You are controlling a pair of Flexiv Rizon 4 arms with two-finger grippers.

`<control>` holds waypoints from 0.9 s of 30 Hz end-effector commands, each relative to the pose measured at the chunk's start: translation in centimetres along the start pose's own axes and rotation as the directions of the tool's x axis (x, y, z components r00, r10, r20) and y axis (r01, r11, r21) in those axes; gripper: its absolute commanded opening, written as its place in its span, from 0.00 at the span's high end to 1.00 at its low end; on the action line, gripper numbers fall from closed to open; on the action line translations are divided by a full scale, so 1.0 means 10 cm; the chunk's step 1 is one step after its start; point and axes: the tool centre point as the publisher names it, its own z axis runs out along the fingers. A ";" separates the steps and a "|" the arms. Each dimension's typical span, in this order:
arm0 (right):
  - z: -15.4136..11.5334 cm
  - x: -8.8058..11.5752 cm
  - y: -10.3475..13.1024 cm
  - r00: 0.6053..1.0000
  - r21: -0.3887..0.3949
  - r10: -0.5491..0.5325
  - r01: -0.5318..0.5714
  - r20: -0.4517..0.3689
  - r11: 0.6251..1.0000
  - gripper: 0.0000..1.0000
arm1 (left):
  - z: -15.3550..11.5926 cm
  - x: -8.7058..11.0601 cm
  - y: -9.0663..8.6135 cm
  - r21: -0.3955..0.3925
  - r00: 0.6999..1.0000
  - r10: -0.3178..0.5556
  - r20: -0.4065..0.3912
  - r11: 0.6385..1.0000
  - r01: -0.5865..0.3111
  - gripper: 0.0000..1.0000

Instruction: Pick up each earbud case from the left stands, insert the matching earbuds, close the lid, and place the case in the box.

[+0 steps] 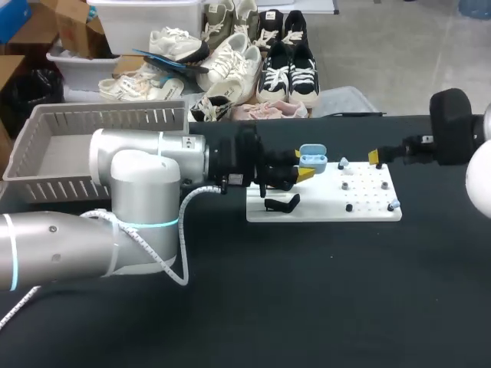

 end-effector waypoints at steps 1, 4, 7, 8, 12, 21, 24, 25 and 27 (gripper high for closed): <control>-0.05 0.00 0.02 1.000 0.049 0.002 -0.002 -0.006 0.999 0.00 | 0.02 0.05 0.01 0.007 1.000 -0.002 0.011 1.000 0.002 1.00; -0.05 0.00 0.01 1.000 0.051 0.002 -0.002 -0.006 0.999 0.00 | 0.03 0.06 0.01 0.012 1.000 -0.010 -0.002 1.000 0.010 1.00; -0.06 0.01 0.01 1.000 0.051 0.003 -0.003 -0.007 0.999 0.00 | 0.04 0.07 0.02 0.016 1.000 -0.020 -0.015 1.000 0.020 1.00; -0.06 0.01 0.01 1.000 0.051 0.003 -0.003 -0.007 0.999 0.00 | 0.04 0.07 0.02 0.018 1.000 -0.019 -0.022 1.000 0.020 1.00; -0.06 0.02 0.00 1.000 0.052 0.004 -0.004 -0.009 0.999 0.00 | 0.05 0.08 0.02 0.020 1.000 -0.018 -0.026 1.000 0.018 1.00; -0.06 0.04 -0.01 1.000 0.057 0.008 -0.007 -0.011 0.998 0.00 | 0.03 0.07 0.03 0.014 1.000 -0.012 -0.026 1.000 0.013 1.00; -0.07 0.04 -0.02 1.000 0.060 0.009 -0.008 -0.012 0.998 0.00 | 0.03 0.07 0.03 0.014 1.000 -0.012 -0.026 1.000 0.013 1.00; -0.07 0.04 -0.02 1.000 0.063 0.008 -0.007 -0.014 0.998 0.00 | 0.03 0.07 0.03 0.014 1.000 -0.012 -0.026 1.000 0.013 1.00; -0.08 0.04 -0.02 1.000 0.076 0.004 -0.002 -0.026 0.997 0.00 | 0.03 0.07 0.03 0.014 1.000 -0.012 -0.026 1.000 0.013 1.00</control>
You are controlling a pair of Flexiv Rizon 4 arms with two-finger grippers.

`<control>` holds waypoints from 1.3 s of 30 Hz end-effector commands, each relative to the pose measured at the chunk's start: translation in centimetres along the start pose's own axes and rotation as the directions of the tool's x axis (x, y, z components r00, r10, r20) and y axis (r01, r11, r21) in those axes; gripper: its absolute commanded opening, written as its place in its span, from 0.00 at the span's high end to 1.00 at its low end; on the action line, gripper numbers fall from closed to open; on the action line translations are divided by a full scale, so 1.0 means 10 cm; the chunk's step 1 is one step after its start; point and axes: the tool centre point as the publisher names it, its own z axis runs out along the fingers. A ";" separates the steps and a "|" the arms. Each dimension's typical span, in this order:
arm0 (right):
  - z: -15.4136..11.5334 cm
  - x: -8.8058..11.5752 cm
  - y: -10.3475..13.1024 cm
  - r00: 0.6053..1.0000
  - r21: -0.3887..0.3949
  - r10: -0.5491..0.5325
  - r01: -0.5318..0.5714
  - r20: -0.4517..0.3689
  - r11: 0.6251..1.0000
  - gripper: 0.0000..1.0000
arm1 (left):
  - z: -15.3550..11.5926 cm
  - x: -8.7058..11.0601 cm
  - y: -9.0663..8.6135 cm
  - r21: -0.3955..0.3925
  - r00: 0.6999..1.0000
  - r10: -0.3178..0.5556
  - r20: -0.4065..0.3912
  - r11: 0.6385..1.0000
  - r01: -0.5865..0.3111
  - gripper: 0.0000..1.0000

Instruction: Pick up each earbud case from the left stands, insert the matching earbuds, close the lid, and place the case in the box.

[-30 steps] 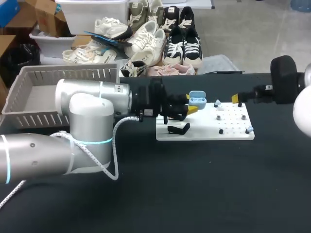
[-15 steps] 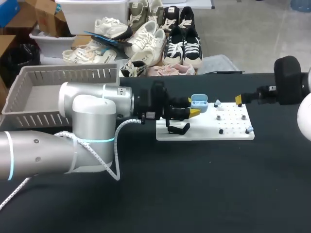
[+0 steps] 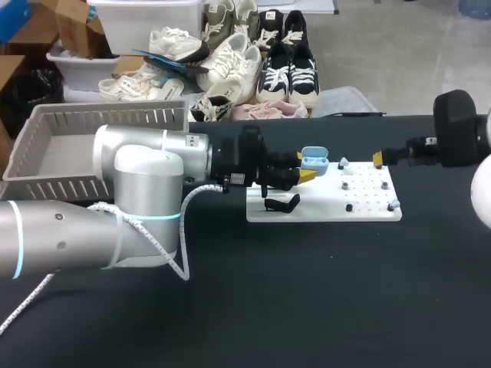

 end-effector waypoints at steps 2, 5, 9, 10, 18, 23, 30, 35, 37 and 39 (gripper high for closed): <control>-0.06 0.00 0.03 1.000 0.065 -0.009 0.011 -0.030 0.998 0.00 | 0.00 0.01 0.00 -0.001 1.000 0.001 0.003 1.000 -0.001 1.00; -0.09 0.02 0.01 0.999 0.076 -0.015 0.018 -0.045 0.997 0.00 | 0.00 0.01 0.00 -0.001 1.000 0.001 0.003 1.000 -0.001 1.00; -0.13 0.03 -0.01 0.993 0.116 -0.047 0.059 -0.105 0.992 0.00 | 0.00 0.01 0.00 -0.001 1.000 0.001 0.003 1.000 -0.001 1.00; -0.14 0.04 -0.02 0.991 0.126 -0.055 0.070 -0.121 0.990 0.00 | 0.00 0.01 0.00 -0.001 1.000 0.001 0.003 1.000 -0.001 1.00; -0.20 0.12 -0.04 0.961 0.150 -0.150 0.187 -0.232 0.971 0.00 | 0.00 0.01 0.00 -0.001 1.000 0.001 0.003 1.000 -0.001 1.00; -0.17 0.17 0.09 0.911 0.216 -0.213 0.301 -0.352 0.929 0.00 | 0.00 0.01 0.00 -0.001 1.000 0.001 0.003 1.000 -0.001 1.00; -0.15 0.24 0.10 0.874 0.231 -0.243 0.363 -0.422 0.903 0.00 | 0.00 0.01 0.00 -0.001 1.000 0.001 0.003 1.000 -0.001 1.00; -0.21 0.37 0.04 0.892 0.296 -0.203 0.338 -0.404 0.893 0.00 | 0.00 0.01 0.00 -0.001 1.000 0.001 0.003 1.000 -0.001 1.00; -0.22 0.41 0.03 0.903 0.318 -0.190 0.323 -0.385 0.892 0.00 | 0.00 0.01 0.00 -0.001 1.000 0.001 0.003 1.000 -0.001 1.00; -0.19 0.46 -0.01 0.906 0.332 -0.182 0.319 -0.383 0.888 0.00 | 0.00 0.01 0.00 -0.001 1.000 0.001 0.003 1.000 -0.001 1.00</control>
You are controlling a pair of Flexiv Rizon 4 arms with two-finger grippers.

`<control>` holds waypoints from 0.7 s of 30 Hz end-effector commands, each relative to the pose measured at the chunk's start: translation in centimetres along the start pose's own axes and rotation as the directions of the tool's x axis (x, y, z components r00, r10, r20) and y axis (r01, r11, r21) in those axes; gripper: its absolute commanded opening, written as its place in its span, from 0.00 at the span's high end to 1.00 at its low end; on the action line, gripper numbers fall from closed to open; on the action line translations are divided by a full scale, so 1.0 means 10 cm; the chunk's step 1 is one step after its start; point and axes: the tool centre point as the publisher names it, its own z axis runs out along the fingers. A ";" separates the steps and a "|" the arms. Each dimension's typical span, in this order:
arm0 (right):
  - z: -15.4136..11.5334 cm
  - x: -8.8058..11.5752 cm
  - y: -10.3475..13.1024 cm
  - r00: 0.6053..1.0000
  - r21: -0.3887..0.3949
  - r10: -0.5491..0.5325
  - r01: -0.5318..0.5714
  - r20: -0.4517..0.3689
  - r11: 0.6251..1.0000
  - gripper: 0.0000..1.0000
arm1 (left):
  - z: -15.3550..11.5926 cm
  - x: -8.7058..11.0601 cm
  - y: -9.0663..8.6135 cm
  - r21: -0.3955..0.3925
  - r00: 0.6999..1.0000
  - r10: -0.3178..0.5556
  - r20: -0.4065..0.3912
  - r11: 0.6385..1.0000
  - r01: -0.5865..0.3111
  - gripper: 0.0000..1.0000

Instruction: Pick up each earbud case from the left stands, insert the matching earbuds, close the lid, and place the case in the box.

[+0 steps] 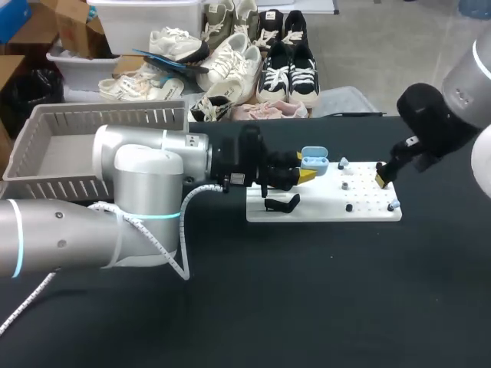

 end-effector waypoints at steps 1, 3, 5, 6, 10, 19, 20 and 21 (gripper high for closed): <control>0.07 0.16 0.01 0.998 0.201 0.015 -0.026 0.056 0.979 0.00 | 0.00 0.01 0.00 -0.001 1.000 0.002 0.003 1.000 -0.002 1.00; 0.12 0.18 0.01 0.997 0.195 0.019 -0.034 0.076 0.980 0.00 | 0.00 0.01 0.00 -0.001 1.000 0.002 0.003 1.000 -0.002 1.00; 0.12 0.18 0.01 0.997 0.195 0.019 -0.034 0.076 0.980 0.00 | 0.00 0.01 0.00 -0.001 1.000 0.002 0.003 1.000 -0.002 1.00; 0.12 0.18 0.01 0.997 0.195 0.019 -0.034 0.076 0.980 0.00 | 0.00 0.01 0.00 -0.001 1.000 0.002 0.003 1.000 -0.002 1.00; 0.12 0.18 0.01 0.997 0.195 0.019 -0.034 0.076 0.980 0.00 | 0.00 0.01 0.00 -0.001 1.000 0.002 0.003 1.000 -0.002 1.00; 0.12 0.18 0.01 0.997 0.195 0.019 -0.034 0.076 0.980 0.00 | 0.00 0.01 0.00 -0.001 1.000 0.002 0.003 1.000 -0.002 1.00; 0.12 0.18 0.01 0.997 0.195 0.019 -0.034 0.076 0.980 0.00 | 0.00 0.01 0.00 -0.001 1.000 0.002 0.003 1.000 -0.002 1.00; 0.12 0.18 0.01 0.997 0.195 0.019 -0.034 0.076 0.980 0.00 | 0.00 0.01 0.00 -0.001 1.000 0.002 0.003 1.000 -0.002 1.00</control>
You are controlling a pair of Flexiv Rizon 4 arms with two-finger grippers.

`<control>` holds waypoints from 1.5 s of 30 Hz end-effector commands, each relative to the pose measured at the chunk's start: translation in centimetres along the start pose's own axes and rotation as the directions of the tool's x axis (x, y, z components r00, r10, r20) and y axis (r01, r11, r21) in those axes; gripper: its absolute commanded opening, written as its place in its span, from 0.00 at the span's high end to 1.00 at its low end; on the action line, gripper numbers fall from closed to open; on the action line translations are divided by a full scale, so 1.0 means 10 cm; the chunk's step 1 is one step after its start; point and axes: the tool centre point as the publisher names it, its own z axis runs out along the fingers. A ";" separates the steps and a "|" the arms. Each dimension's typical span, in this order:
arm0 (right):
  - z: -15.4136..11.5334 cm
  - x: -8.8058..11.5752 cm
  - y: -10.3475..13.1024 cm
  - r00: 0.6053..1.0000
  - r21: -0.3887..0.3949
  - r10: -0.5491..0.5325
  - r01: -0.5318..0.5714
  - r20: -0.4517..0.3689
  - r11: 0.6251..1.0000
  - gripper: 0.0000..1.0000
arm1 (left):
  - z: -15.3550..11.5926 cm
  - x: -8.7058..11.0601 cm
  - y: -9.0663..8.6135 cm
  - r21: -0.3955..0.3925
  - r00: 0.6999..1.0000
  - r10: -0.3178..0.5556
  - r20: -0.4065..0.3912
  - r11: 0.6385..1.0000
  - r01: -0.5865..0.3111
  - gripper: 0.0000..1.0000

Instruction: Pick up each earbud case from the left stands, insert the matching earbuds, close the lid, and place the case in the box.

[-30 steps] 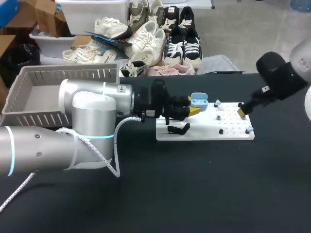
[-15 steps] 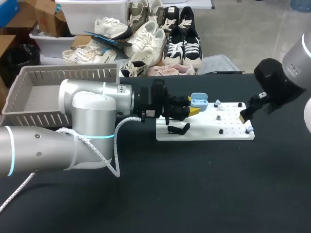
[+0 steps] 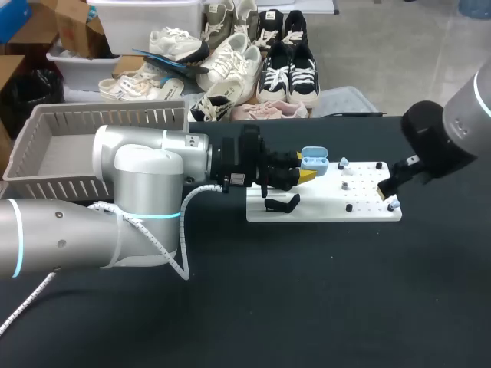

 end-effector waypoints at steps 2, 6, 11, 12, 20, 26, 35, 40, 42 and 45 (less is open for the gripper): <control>-0.02 0.03 0.02 1.000 0.122 0.002 -0.003 0.010 0.993 0.00 | 0.00 0.01 0.00 -0.001 1.000 0.002 0.003 1.000 -0.002 1.00; -0.02 0.03 0.02 1.000 0.122 0.002 -0.003 0.010 0.993 0.00 | 0.00 0.01 0.00 -0.001 1.000 0.002 0.003 1.000 -0.002 1.00; -0.01 0.08 -0.02 1.000 0.149 0.004 -0.003 -0.007 0.989 0.00 | 0.00 0.01 0.00 -0.001 1.000 0.002 0.003 1.000 -0.002 1.00; -0.01 0.08 -0.03 1.000 0.152 0.002 0.000 -0.010 0.988 0.00 | 0.00 0.01 0.00 -0.001 1.000 0.002 0.003 1.000 -0.002 1.00; 0.12 0.17 -0.02 1.000 0.205 -0.005 0.011 -0.031 0.979 0.00 | 0.00 0.01 0.00 -0.001 1.000 0.002 0.003 1.000 -0.002 1.00; 0.23 0.22 0.02 0.999 0.241 -0.020 0.029 -0.040 0.970 0.00 | 0.00 0.01 0.00 -0.001 1.000 0.002 0.003 1.000 -0.002 1.00; 0.37 0.29 -0.01 0.999 0.302 0.005 0.011 -0.053 0.953 0.00 | 0.00 0.01 0.00 -0.001 1.000 0.002 0.003 1.000 -0.002 1.00; 0.45 0.30 -0.03 0.998 0.306 0.012 0.009 -0.067 0.952 0.00 | 0.00 0.01 0.00 -0.001 1.000 0.002 0.003 1.000 -0.002 1.00; 0.49 0.31 -0.04 0.997 0.301 0.018 0.005 -0.075 0.954 0.00 | 0.00 0.01 0.00 -0.001 1.000 0.002 0.003 1.000 -0.002 1.00; 0.54 0.31 -0.05 0.997 0.283 0.022 0.002 -0.079 0.959 0.00 | 0.00 0.01 0.00 -0.001 1.000 0.002 0.003 1.000 -0.002 1.00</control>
